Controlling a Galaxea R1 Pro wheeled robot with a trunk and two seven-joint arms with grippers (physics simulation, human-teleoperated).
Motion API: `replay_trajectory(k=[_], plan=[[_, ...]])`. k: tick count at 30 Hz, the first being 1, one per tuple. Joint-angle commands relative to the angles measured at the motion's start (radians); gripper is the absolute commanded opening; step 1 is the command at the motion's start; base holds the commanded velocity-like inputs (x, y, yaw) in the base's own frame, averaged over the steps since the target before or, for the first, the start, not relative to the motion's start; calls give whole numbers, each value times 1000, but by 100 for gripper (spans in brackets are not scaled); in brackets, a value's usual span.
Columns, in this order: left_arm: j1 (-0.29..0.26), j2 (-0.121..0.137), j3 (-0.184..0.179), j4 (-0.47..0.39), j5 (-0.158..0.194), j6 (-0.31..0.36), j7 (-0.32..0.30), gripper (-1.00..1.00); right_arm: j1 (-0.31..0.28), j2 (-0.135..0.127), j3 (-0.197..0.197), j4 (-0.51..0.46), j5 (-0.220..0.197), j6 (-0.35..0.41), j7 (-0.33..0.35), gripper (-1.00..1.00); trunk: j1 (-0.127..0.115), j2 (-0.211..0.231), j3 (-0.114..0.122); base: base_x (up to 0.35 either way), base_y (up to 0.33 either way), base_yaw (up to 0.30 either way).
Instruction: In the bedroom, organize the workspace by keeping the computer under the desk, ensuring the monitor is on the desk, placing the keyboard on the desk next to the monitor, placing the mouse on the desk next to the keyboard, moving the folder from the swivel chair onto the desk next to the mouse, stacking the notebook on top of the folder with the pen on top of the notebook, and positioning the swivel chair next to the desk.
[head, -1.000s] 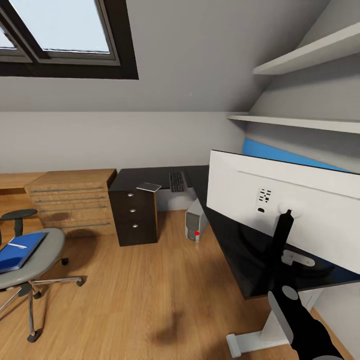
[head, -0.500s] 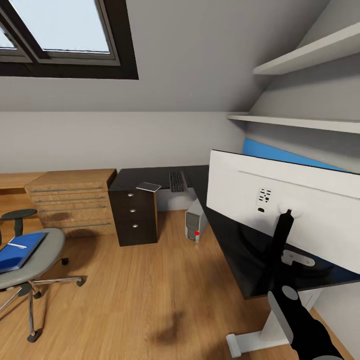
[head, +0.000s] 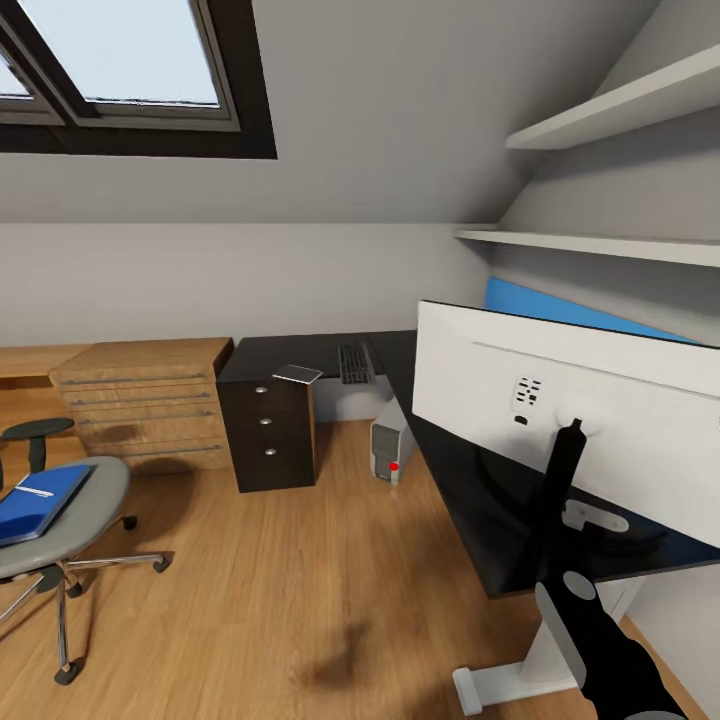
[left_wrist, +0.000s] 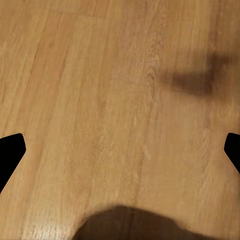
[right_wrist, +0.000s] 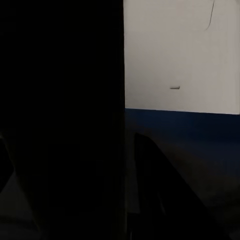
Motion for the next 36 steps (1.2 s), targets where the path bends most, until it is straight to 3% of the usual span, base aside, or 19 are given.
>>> replay_trajectory(k=[1,36], plan=[[-1,0,1,1,-1,-3,3,100,-1,-1,3,-1,-3,-8,-3,-100,0,-1,-1,0,0,0],[-1,0,2,1,0,-3,3,100,-1,0,5,4,-3,-8,-4,-100,0,-1,-1,-18,-20,0]])
